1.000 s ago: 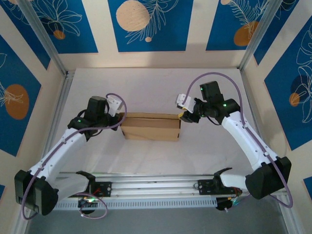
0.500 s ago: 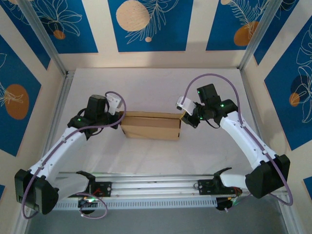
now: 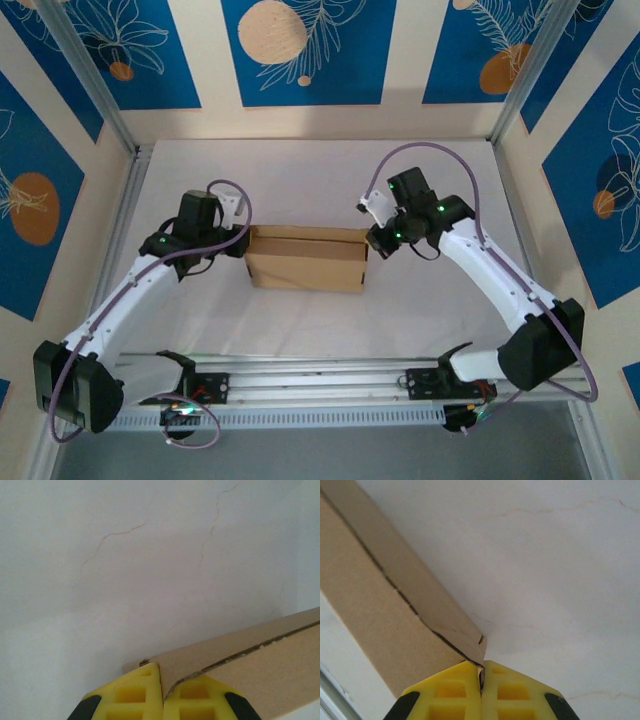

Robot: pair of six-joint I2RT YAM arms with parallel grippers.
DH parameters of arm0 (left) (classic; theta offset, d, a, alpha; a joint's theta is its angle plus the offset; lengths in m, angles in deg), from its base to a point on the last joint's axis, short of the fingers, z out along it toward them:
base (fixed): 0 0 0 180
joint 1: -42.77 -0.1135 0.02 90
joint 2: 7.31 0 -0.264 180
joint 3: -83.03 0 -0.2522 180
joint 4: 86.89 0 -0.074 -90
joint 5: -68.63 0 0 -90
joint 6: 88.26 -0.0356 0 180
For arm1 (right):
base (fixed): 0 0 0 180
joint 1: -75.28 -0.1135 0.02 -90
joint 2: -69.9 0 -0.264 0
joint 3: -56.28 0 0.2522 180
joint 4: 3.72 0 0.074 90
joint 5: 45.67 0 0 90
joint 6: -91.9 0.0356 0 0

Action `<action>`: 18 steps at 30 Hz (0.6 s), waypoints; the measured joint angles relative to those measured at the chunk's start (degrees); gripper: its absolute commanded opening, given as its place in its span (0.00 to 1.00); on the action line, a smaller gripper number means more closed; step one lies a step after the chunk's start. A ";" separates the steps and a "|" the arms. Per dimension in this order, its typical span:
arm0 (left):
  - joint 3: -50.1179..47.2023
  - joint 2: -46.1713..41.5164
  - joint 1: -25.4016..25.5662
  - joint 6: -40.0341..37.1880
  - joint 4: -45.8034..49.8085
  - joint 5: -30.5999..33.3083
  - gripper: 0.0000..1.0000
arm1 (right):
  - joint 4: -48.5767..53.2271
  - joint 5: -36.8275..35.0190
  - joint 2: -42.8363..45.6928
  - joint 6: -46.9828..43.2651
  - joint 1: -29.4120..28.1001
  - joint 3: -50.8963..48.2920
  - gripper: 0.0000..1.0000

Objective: Fold the paper box

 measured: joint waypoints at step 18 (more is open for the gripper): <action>-3.85 -3.63 0.52 12.15 -4.57 -1.84 0.00 | -3.56 -15.93 1.77 41.18 -6.62 0.17 0.00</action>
